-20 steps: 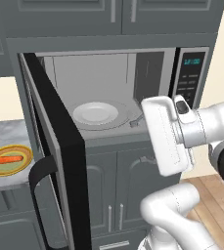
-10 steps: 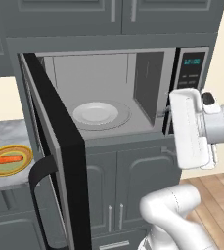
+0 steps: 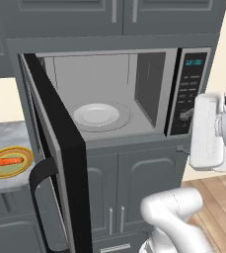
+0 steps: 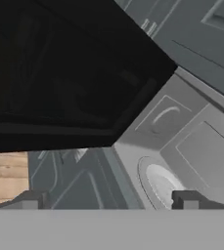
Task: Pick the carrot from the counter and place it in the microwave. Then turn on the microwave.
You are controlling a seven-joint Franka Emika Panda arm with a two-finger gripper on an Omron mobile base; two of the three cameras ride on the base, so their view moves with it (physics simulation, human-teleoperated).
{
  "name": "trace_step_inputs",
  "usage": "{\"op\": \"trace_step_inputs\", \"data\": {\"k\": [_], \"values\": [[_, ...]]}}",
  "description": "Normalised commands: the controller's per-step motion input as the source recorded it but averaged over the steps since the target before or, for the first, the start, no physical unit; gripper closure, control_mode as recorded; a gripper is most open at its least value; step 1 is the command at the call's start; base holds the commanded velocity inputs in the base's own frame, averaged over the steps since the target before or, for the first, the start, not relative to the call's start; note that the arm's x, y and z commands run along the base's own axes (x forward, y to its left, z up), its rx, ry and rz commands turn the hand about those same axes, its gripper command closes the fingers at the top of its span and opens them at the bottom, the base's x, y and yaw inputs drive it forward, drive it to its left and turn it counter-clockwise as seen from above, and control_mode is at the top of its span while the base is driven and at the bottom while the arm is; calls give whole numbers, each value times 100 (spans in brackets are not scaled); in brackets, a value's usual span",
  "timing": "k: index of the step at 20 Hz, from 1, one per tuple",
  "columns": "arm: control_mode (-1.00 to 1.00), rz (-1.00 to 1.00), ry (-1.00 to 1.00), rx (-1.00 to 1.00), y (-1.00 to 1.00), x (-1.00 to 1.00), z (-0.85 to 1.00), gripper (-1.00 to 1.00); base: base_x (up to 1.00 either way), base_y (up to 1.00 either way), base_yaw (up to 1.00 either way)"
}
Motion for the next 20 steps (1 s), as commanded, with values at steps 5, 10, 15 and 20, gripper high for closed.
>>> {"op": "trace_step_inputs", "data": {"k": [5,10,15,20], "values": [[-100,-31,20,9,-31,0,-6,-100,0,0,0],[-100,-29,20,10,-26,2,-5,-100,0,0,0],[-100,-30,17,9,-23,4,-8,-100,0,0,0],[-100,-29,1,6,-5,5,-23,-100,0,0,0]]}}
